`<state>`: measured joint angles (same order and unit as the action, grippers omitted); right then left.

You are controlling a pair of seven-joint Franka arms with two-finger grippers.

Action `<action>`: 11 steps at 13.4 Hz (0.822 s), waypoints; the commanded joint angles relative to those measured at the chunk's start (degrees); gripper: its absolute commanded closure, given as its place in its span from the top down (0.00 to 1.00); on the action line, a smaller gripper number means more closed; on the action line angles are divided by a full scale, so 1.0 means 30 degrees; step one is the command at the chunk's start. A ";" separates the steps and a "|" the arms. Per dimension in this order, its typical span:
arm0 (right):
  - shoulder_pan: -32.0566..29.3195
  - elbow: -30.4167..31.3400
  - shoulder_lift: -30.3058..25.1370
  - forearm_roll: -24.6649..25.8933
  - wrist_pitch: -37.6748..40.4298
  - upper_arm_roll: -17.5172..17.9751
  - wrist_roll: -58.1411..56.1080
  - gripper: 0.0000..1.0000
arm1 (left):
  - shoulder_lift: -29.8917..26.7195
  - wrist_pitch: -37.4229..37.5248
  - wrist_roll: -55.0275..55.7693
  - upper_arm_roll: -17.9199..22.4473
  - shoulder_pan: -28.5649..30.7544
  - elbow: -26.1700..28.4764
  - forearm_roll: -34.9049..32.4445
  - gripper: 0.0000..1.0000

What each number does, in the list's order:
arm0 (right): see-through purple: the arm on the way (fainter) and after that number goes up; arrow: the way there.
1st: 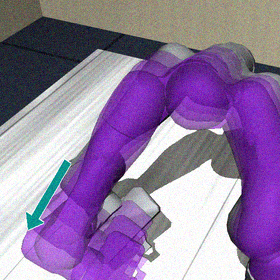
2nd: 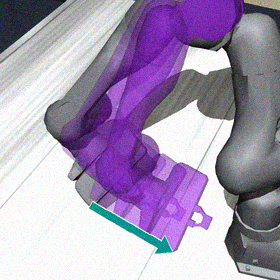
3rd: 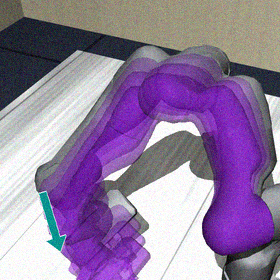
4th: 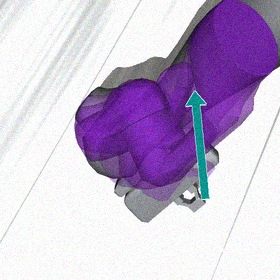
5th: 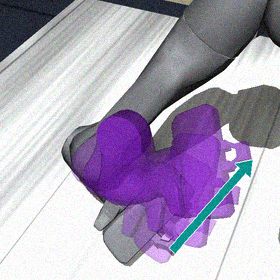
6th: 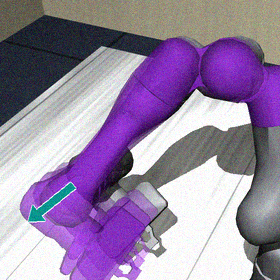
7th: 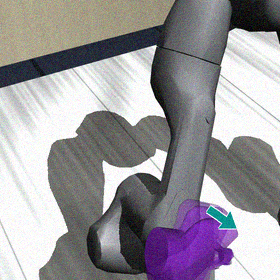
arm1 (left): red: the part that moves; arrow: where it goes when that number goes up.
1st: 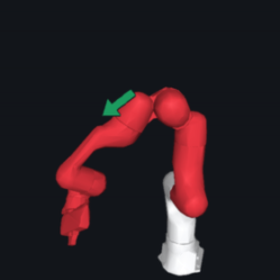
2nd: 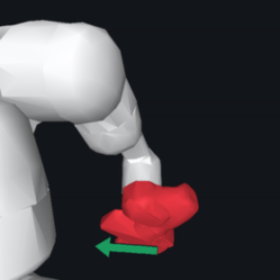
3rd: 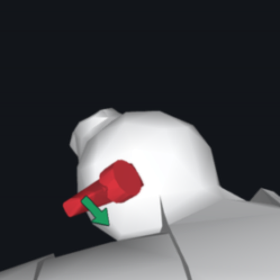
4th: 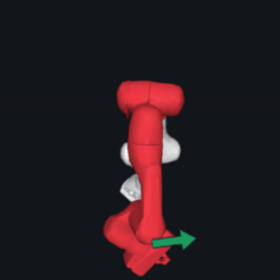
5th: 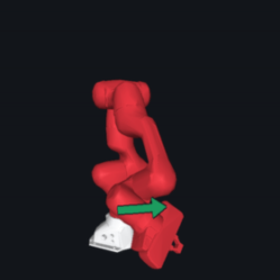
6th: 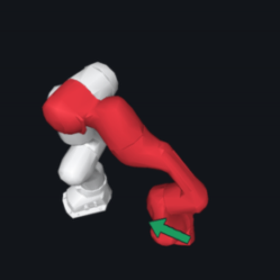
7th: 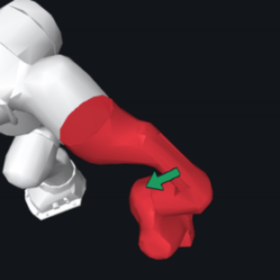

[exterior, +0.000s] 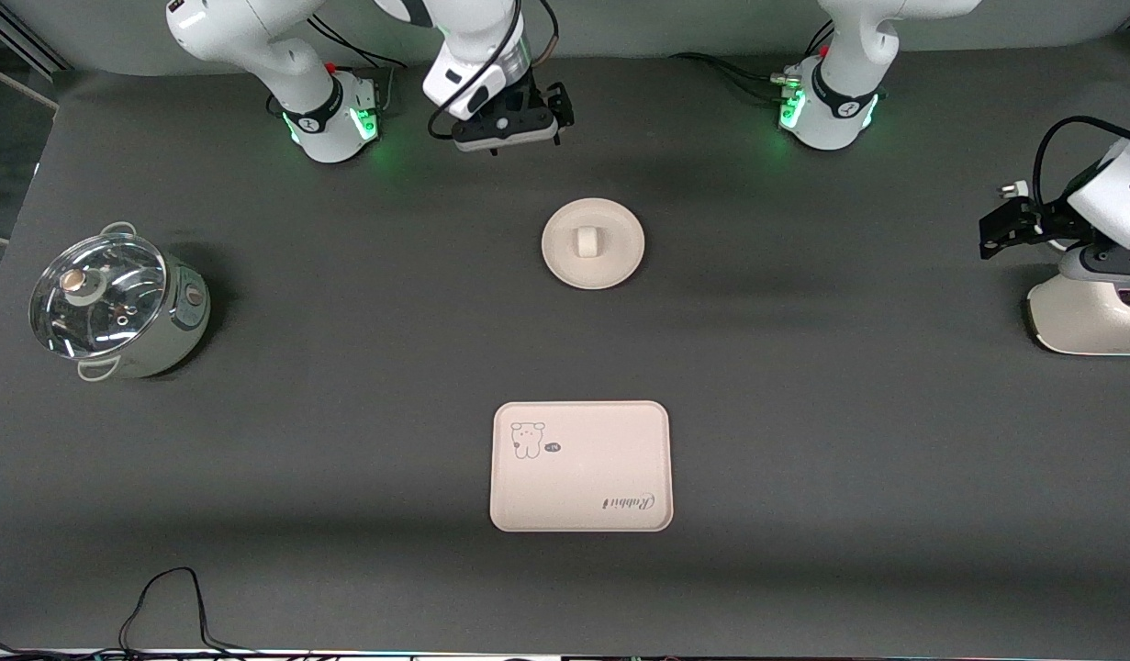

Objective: Place bun in plate and plate on tray
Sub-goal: 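Reach the right gripper to the plate rim and grip it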

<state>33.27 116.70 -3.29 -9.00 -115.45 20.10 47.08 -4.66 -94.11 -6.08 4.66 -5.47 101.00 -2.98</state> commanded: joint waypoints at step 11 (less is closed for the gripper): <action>0.1213 0.6157 0.3259 -0.2039 -1.0988 -0.0518 -0.0958 1.00 | -0.0291 0.0139 -0.0228 -0.0967 0.0887 -0.0270 0.0204 1.00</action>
<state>35.57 134.41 3.33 -13.65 -143.54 18.83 44.78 -5.20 -94.10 -6.08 2.44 -3.69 100.50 -2.95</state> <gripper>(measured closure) 0.000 0.000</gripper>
